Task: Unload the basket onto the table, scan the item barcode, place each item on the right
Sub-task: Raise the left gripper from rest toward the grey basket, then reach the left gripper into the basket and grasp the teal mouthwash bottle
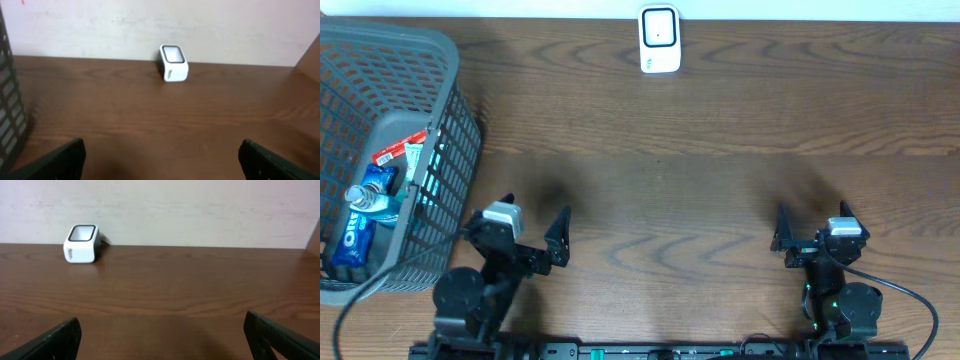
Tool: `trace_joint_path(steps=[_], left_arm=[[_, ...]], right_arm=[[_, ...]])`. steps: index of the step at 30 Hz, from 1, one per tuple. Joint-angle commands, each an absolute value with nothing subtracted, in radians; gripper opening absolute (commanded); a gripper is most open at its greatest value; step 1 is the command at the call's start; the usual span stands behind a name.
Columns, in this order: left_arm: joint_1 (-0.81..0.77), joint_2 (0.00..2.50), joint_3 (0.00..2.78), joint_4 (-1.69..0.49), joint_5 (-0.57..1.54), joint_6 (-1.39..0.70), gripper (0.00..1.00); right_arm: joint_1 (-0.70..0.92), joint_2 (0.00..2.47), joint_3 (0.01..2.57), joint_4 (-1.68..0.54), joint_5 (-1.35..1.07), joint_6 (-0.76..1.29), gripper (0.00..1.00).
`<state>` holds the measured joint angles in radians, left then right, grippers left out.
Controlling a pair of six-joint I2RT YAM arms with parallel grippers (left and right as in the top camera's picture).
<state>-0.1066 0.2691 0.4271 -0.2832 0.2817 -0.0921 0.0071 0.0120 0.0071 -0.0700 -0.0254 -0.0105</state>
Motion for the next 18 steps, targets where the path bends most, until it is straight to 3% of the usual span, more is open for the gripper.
trace_joint_path(steps=[1, 10, 18], left_arm=[[-0.108, 0.360, 0.557, -0.332, 0.307, -0.104, 0.98], [-0.108, 0.610, 0.962, -0.673, 0.303, -0.099, 0.98], [-0.108, 0.652, 1.083, -0.744, 0.287, -0.102, 0.98]], right_arm=[[0.015, 0.006, 0.006, -0.075, -0.016, -0.001, 0.99], [0.015, 0.007, 0.006, -0.075, -0.016, -0.001, 0.99], [0.015, 0.007, 0.006, -0.075, -0.016, -0.001, 0.99]])
